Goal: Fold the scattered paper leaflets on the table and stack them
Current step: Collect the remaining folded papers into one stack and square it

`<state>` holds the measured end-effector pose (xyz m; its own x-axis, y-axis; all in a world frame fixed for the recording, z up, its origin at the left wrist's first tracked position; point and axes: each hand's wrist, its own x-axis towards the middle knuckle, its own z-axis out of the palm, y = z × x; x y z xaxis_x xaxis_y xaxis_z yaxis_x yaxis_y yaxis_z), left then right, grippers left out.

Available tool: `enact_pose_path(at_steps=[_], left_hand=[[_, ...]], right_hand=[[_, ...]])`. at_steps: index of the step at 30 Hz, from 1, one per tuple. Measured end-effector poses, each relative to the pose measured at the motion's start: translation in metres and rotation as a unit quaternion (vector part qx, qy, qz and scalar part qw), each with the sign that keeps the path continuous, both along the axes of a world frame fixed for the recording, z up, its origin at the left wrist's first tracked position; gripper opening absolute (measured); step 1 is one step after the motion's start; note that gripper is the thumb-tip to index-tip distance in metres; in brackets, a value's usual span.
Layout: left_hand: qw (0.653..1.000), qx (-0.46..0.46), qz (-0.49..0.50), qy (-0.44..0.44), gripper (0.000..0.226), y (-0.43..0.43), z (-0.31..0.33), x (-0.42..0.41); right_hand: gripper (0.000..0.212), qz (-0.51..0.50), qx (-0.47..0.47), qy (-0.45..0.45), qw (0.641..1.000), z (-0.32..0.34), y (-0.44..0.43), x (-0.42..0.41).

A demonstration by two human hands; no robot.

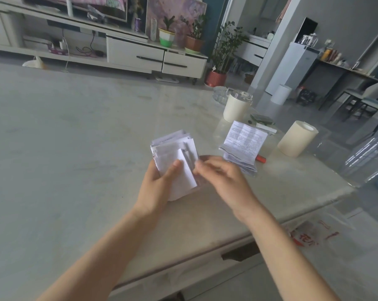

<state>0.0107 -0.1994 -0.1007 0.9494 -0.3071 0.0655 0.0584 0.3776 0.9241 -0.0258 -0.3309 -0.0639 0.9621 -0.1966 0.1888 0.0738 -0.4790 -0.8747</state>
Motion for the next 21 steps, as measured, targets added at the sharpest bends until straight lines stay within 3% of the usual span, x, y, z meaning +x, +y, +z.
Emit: enact_pose_path(at_steps=[2, 3, 5, 8, 16, 18, 21], left_hand=[[1.000, -0.001, 0.001, 0.018, 0.015, 0.000, 0.000, 0.001], [1.000, -0.002, -0.001, 0.025, 0.015, 0.000, 0.000, 0.001], [0.999, 0.000, -0.007, 0.034, 0.017, 0.000, -0.001, 0.001], [0.999, -0.003, -0.020, 0.032, 0.021, 0.001, 0.000, 0.000], [0.999, -0.007, -0.025, 0.043, 0.016, 0.002, 0.000, 0.000], [0.999, -0.005, -0.033, 0.040, 0.021, 0.002, 0.000, 0.001], [0.997, -0.018, -0.031, 0.068, 0.019, 0.003, 0.000, 0.003]], right_hand=[[0.010, -0.088, -0.098, -0.055, 0.990, -0.002, -0.030, 0.005], [0.012, -0.151, -0.215, -0.073, 0.962, -0.007, -0.044, 0.008], [0.023, -0.181, -0.395, -0.029, 0.900, -0.019, -0.066, 0.013], [0.038, -0.143, -0.416, 0.086, 0.894, -0.028, -0.081, 0.021], [0.056, -0.123, -0.488, 0.141, 0.853, -0.036, -0.080, 0.044], [0.057, -0.130, -0.490, 0.113, 0.854, -0.037, -0.079, 0.046], [0.044, -0.158, -0.451, -0.070, 0.876, -0.021, -0.076, 0.041]])
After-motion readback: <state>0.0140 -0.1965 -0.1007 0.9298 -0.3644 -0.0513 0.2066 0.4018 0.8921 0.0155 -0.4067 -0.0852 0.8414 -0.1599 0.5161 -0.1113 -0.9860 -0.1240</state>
